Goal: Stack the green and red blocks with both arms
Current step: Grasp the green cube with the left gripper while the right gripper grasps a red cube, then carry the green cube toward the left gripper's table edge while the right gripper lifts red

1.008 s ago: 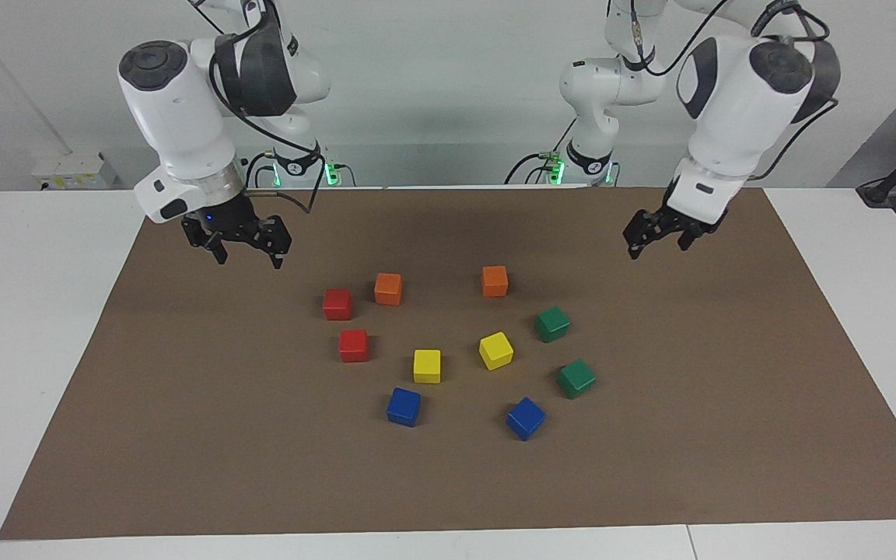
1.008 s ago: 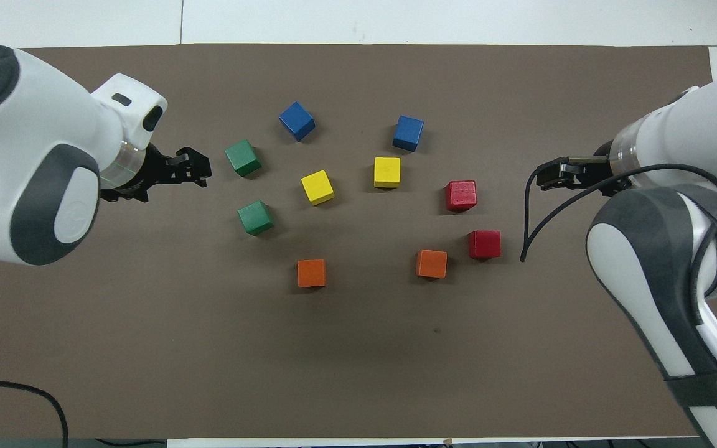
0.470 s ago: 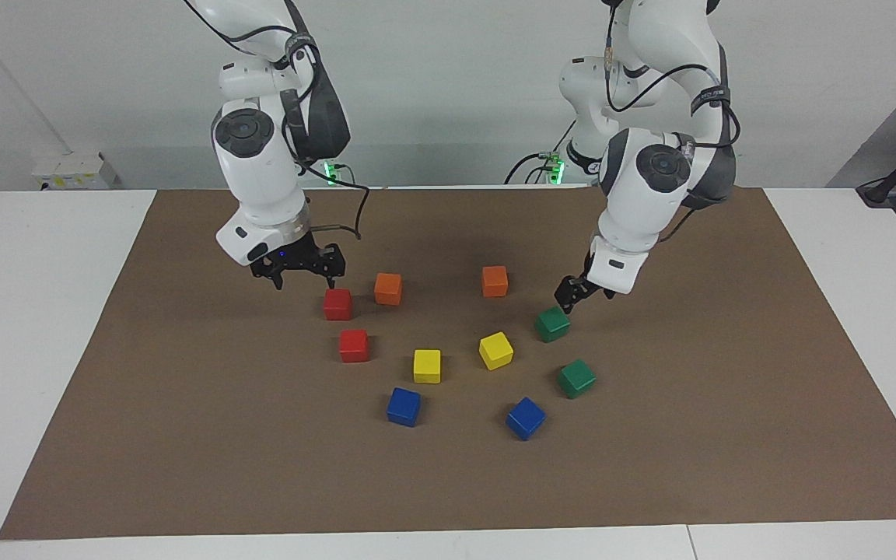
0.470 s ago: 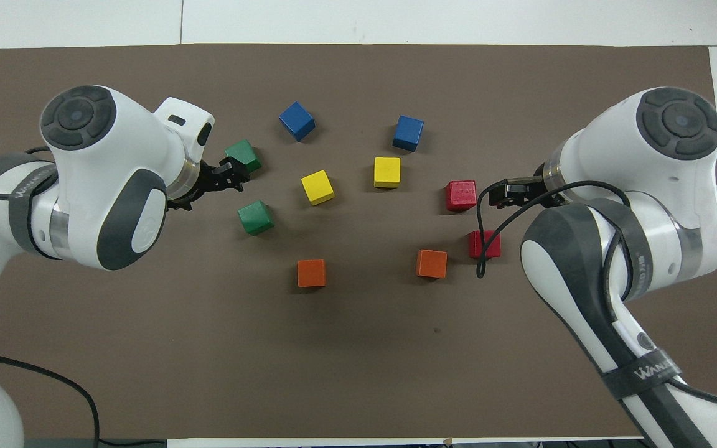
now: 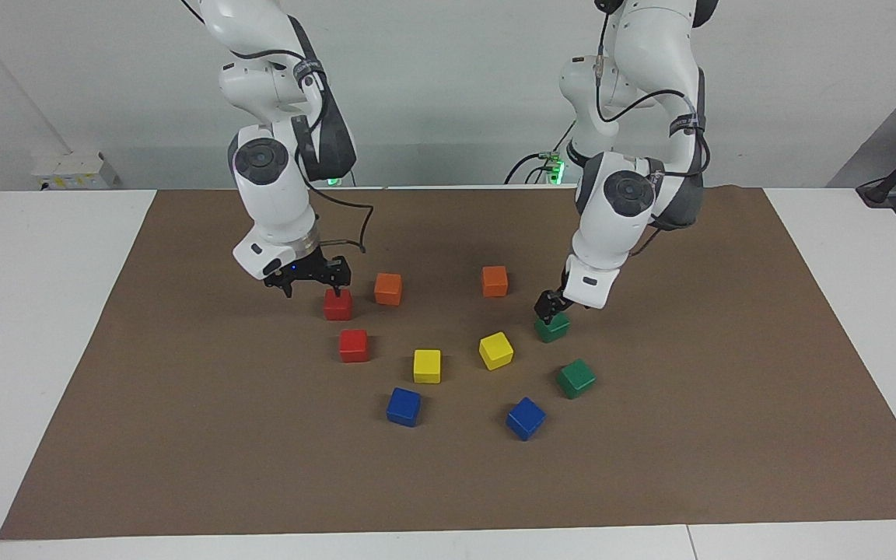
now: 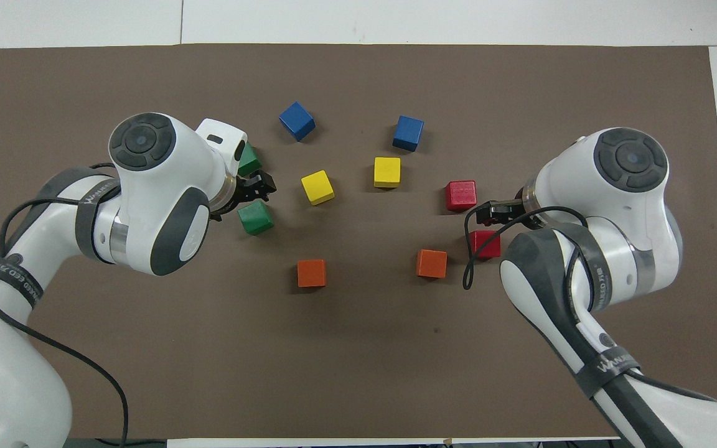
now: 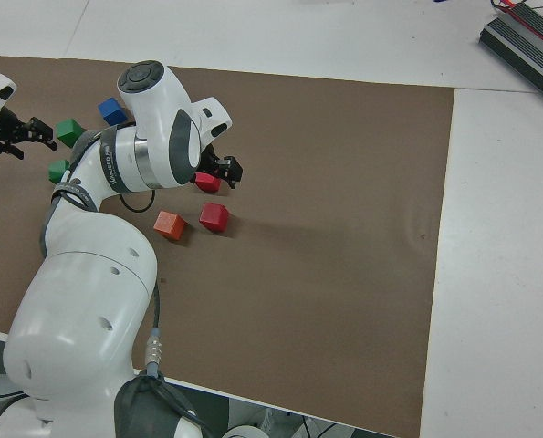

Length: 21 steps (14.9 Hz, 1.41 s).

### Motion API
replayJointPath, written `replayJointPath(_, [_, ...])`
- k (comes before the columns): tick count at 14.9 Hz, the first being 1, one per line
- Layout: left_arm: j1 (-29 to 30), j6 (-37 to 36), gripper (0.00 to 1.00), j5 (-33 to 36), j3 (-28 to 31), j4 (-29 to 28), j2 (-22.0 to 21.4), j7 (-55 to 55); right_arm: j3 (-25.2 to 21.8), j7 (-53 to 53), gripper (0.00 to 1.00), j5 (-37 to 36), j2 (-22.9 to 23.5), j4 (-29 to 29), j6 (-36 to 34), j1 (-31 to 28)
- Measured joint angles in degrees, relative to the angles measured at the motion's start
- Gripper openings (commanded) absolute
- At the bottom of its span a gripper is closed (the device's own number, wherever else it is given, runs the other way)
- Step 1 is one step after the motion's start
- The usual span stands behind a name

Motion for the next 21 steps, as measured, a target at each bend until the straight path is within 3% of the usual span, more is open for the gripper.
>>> replayJointPath(21, [-1.0, 8.0, 1.00, 1.5, 0.5, -3.8, 3.2, -5.6, 0.0, 0.9, 0.99, 0.0, 2.4, -5.9, 8.4, 1.3])
